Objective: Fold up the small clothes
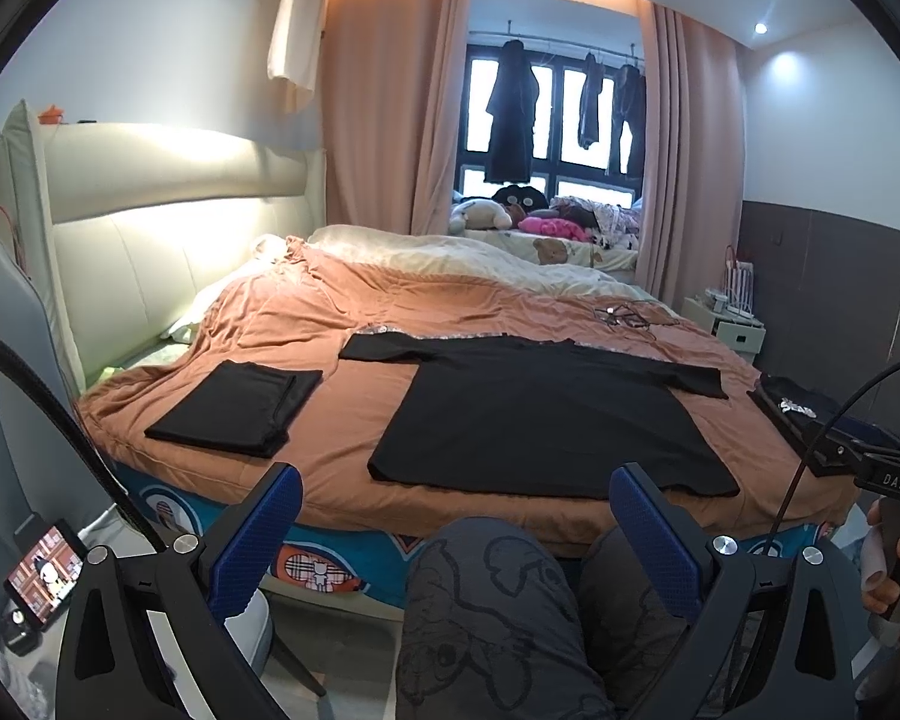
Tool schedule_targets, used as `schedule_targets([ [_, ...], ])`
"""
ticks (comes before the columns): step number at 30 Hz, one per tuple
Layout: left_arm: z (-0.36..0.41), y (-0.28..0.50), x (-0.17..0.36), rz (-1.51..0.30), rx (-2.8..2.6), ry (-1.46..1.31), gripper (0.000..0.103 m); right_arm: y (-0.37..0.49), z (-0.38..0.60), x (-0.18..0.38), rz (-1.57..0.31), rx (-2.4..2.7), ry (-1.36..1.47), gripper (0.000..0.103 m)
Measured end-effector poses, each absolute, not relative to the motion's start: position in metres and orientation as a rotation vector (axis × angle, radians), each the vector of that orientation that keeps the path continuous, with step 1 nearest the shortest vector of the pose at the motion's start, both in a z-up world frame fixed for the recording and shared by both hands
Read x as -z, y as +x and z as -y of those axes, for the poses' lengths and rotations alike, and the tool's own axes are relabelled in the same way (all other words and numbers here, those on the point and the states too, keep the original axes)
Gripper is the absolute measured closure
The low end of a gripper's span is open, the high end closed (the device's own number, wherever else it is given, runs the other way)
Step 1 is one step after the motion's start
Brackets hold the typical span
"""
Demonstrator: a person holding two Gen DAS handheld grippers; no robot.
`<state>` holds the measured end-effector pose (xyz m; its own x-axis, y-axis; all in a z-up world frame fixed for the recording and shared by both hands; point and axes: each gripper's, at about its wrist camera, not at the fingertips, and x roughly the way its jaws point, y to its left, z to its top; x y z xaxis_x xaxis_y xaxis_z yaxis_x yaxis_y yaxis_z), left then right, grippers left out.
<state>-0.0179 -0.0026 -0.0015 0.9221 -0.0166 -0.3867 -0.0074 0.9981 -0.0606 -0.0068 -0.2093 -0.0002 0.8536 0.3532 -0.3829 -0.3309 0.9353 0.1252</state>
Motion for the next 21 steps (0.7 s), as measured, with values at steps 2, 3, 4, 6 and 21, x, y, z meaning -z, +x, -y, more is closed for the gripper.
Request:
schedule_targets([
  [2, 0.0030, -0.0165, 0.0010, -0.402, 0.007, -0.062, 0.000, -0.0056, 0.2082, -0.0002, -0.415, -0.359, 0.055, 0.000],
  [3, 0.0025, -0.0165, 0.0008, -0.401, 0.010, -0.062, 0.000, -0.0049, 0.2077, -0.0002, -0.416, -0.357, 0.055, 0.000],
  [4, 0.0034, -0.0163, 0.0000, -0.400, 0.010, -0.060, 0.000, -0.0043, 0.2074, -0.0002, -0.416, -0.357, 0.057, 0.000],
  [6, 0.0029, -0.0152, -0.0004, -0.400, 0.008, -0.057, 0.000, -0.0040, 0.2072, -0.0003, -0.417, -0.359, 0.058, 0.000],
  [21, 0.0012, -0.0151, -0.0012, -0.407, 0.017, -0.060, 0.000, -0.0113, 0.2108, -0.0031, -0.416, -0.354, 0.063, 0.000],
])
